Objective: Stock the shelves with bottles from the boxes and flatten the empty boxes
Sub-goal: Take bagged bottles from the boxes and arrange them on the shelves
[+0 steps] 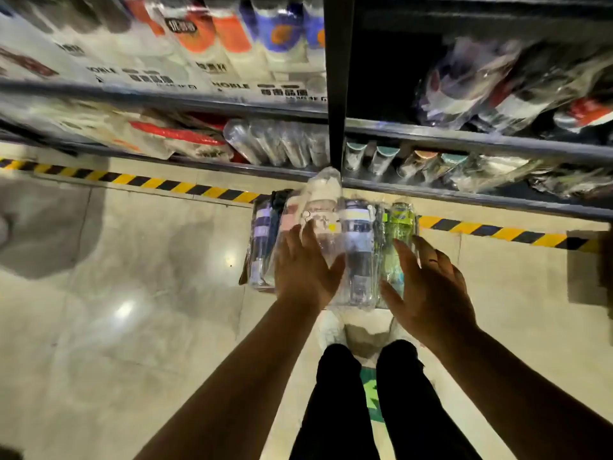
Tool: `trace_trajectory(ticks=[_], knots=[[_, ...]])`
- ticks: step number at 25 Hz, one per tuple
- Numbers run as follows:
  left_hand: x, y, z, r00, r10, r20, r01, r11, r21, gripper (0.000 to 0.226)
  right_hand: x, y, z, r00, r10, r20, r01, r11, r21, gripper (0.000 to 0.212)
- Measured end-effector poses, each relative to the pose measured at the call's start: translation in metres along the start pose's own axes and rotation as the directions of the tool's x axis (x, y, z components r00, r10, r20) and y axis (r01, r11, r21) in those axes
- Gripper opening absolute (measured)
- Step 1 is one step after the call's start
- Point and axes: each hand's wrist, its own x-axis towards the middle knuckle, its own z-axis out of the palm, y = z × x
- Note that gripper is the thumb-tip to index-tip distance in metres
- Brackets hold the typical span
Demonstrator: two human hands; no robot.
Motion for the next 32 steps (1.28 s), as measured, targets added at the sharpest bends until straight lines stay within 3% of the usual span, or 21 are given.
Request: trace_trajectory(ticks=[2, 7, 11, 16, 19, 22, 27, 32], knots=[[0.021, 0.004, 0.026, 0.987, -0.133, 0.087, 0.141, 0.985, -0.099, 0.102, 0.015, 0.011, 0.030, 0.999, 0.042, -0.010, -0.042, 0.999, 0.031, 0.074], [0.040, -0.003, 0.076, 0.971, -0.240, -0.006, 0.230, 0.937, -0.263, 0.120, 0.043, 0.028, 0.091, 0.994, 0.098, 0.048, -0.103, 0.987, 0.120, 0.073], [0.038, -0.007, 0.071, 0.979, -0.192, -0.076, 0.141, 0.889, -0.435, 0.120, 0.060, 0.014, 0.103, 0.986, 0.162, 0.037, -0.165, 0.928, 0.333, 0.071], [0.005, -0.031, 0.035, 0.972, -0.178, -0.151, 0.057, 0.807, -0.588, 0.116, 0.081, -0.015, 0.111, 0.942, 0.315, 0.116, -0.320, 0.737, 0.596, 0.086], [-0.010, -0.054, 0.021, 0.974, -0.179, -0.139, 0.056, 0.786, -0.616, 0.114, 0.094, -0.035, 0.127, 0.911, 0.377, 0.168, -0.392, 0.664, 0.637, 0.107], [-0.010, -0.071, 0.021, 0.974, -0.197, -0.108, 0.084, 0.766, -0.638, 0.113, 0.102, -0.048, 0.141, 0.883, 0.426, 0.196, -0.451, 0.659, 0.601, 0.123], [-0.012, -0.072, 0.018, 0.986, -0.165, -0.022, 0.111, 0.751, -0.651, 0.114, 0.102, -0.046, 0.139, 0.882, 0.453, 0.130, -0.436, 0.680, 0.589, 0.121], [-0.020, -0.043, -0.024, 0.992, -0.114, -0.051, 0.046, 0.715, -0.697, 0.112, 0.068, -0.033, 0.078, 0.901, 0.424, 0.090, -0.328, 0.532, 0.781, 0.111]])
